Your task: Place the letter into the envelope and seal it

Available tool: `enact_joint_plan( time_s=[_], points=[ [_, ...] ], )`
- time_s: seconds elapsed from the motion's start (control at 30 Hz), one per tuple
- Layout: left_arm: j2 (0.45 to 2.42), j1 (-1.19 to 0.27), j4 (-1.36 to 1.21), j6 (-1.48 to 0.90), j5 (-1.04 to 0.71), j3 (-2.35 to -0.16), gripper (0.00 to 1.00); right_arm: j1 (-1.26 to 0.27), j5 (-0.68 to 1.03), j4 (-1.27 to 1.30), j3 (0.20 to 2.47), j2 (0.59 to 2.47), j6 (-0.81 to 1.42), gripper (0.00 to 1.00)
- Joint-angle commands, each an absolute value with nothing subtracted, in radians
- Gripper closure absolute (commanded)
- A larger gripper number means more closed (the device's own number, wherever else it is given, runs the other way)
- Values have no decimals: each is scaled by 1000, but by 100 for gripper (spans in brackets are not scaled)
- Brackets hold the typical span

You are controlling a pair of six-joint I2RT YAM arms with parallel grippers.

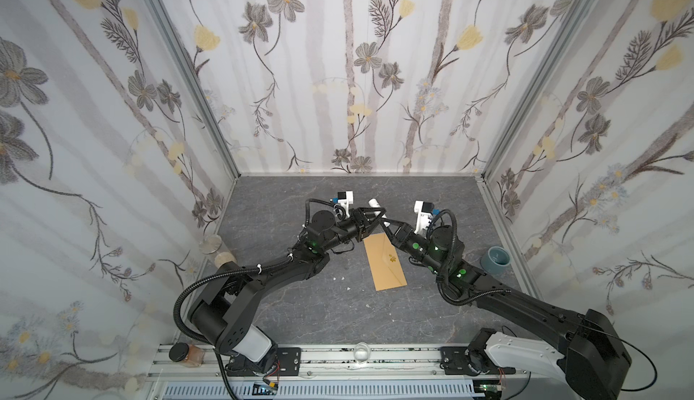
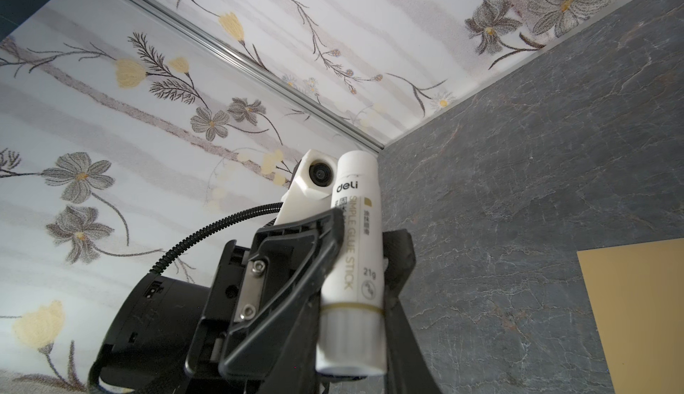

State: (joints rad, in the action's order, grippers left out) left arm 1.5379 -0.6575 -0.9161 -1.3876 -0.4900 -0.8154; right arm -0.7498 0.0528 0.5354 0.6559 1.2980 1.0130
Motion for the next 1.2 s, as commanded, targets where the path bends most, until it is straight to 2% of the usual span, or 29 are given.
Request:
enact_joint_plan(
  time_s=[0.0, 0.13, 0.33, 0.37, 0.47, 0.57, 0.87, 1.17],
  points=[
    [1542, -659, -921, -1379, -521, -824, 73, -752, 83, 594, 670, 1301, 1019, 95],
    [1543, -658, -921, -1378, -522, -824, 87, -752, 83, 593, 671, 1301, 1017, 95],
    [1543, -658, -922, -1380, -528, -818, 100, -752, 74, 581, 671, 1292, 1008, 91],
    [1543, -659, -921, -1382, -528, -816, 100, -751, 74, 581, 670, 1289, 1005, 89],
    [1542, -657, -922, -1381, -529, -810, 100, -750, 70, 569, 670, 1277, 994, 73],
    [1542, -658, -920, -1381, -529, -802, 100, -749, 59, 542, 668, 1260, 986, 64],
    [1548, -653, -914, -1367, -566, -770, 100, -714, 42, 405, 628, 1161, 948, 58],
    [1577, -673, -871, -1279, -731, -723, 100, -525, 46, 54, 616, 1081, 799, 58]
  ],
)
